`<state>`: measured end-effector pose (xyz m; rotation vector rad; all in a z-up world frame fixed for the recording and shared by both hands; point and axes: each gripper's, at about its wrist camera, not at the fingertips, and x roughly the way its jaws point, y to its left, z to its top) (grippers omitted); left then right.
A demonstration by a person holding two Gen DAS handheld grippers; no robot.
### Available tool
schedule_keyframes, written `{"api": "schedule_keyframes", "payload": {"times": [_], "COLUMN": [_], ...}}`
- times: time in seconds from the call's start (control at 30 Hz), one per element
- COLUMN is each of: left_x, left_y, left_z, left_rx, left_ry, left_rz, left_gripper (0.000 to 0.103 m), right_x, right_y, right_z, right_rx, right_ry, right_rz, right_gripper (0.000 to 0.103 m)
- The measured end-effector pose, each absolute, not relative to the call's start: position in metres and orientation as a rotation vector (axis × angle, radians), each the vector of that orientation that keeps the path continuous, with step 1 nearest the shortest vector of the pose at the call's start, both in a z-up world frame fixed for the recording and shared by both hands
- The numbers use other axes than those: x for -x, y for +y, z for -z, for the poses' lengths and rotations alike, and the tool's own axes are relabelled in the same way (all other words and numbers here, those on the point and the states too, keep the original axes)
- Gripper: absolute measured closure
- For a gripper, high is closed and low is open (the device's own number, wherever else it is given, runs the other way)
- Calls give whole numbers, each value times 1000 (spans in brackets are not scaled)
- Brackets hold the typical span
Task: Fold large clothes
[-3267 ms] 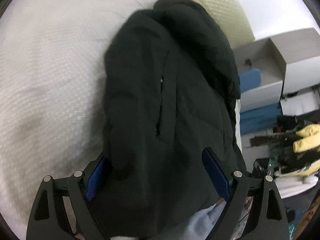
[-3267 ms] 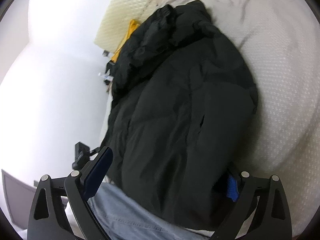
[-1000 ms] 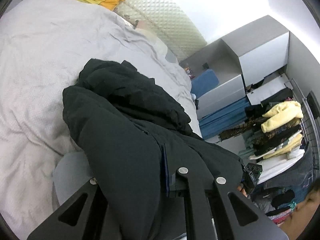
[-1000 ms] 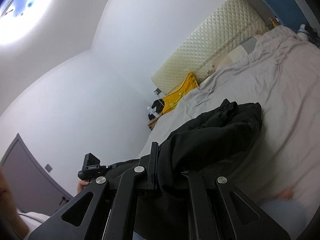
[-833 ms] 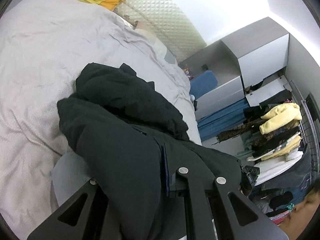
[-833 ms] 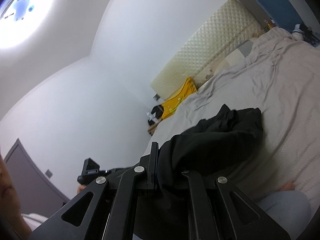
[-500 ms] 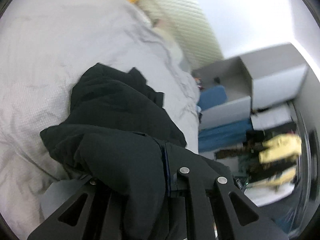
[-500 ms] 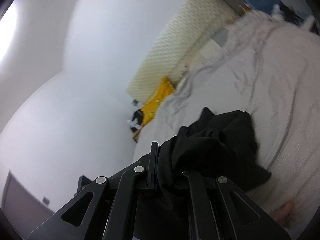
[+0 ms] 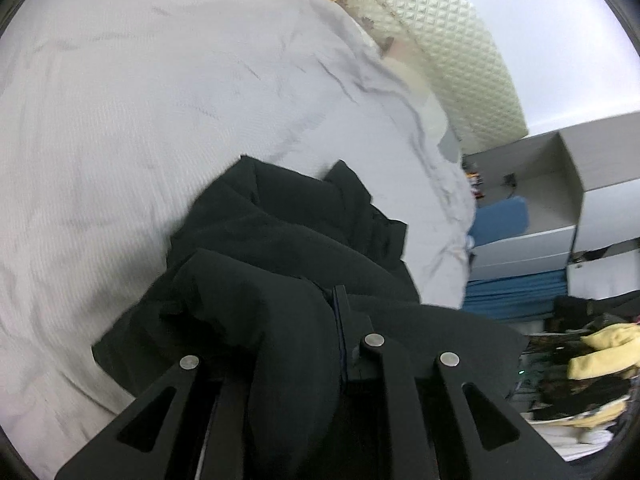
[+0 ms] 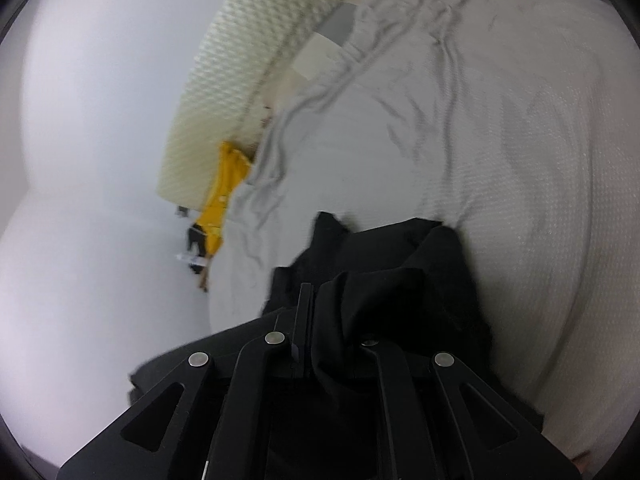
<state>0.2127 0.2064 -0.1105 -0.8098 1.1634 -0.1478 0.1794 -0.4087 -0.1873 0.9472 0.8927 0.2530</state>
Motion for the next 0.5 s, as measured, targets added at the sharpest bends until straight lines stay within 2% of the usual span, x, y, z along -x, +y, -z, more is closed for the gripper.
{"api": "schedule_keyframes", "payload": {"times": [0.3,0.5], "left_x": [-258,-257], "left_y": [180,189], "left_z": [141,142], "left_rx": [669,781], "left_ry": [1210,1200], "left_rz": [114,139], "left_gripper": [89,89], "right_x": [-215,-221], "right_y": [-407,-417], "right_z": [230,246], "right_rx": [-943,-1020], "right_ry": [964,988], "right_rz": [-220,-315], "right_gripper": [101,98]}}
